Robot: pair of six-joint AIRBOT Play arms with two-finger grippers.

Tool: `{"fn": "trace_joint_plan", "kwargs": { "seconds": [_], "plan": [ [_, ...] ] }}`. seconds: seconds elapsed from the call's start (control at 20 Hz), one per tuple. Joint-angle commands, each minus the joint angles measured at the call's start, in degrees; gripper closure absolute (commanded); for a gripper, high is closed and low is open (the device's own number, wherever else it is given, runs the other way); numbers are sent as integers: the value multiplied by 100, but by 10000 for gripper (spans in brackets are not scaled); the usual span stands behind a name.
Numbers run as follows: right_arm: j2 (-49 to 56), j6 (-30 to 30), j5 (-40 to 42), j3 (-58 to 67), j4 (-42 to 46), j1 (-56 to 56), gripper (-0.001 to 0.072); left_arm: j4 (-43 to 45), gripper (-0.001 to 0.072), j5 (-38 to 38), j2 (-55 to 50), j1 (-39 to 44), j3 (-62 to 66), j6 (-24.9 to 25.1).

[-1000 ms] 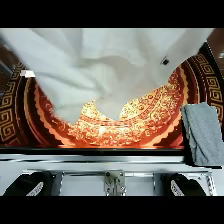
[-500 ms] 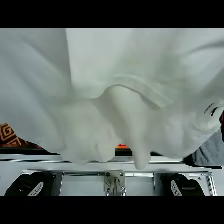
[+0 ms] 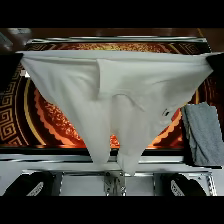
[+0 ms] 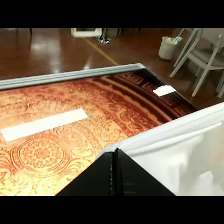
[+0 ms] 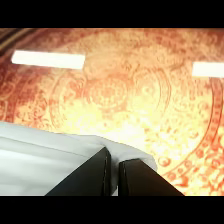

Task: Fold the shirts.

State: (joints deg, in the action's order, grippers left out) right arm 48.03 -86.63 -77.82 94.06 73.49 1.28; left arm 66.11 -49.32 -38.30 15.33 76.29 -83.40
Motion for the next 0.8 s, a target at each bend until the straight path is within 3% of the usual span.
{"fn": "trace_joint_plan", "kwargs": {
  "seconds": [0.0,0.15,0.3,0.5,0.7,0.75],
  "plan": [
    [1222,-83,706,-363,479,4,641,315,674,1176,-708,-7,-595,-160],
    [2503,-247,2194,-372,181,4,641,291,674,2708,-1799,-7,-684,-518],
    [3637,-297,3265,-374,-568,4,641,291,674,3499,-2975,-2,-682,-1309],
    [4822,-297,3187,-374,-1414,-9,640,291,673,3383,-4323,42,-682,-2538],
    [5501,-321,2625,-372,-1606,-85,638,234,672,2524,-4905,2,-680,-3049],
    [5510,-310,2581,-372,-1786,-59,567,146,590,2243,-4892,-79,-656,-3045]
  ]
}}
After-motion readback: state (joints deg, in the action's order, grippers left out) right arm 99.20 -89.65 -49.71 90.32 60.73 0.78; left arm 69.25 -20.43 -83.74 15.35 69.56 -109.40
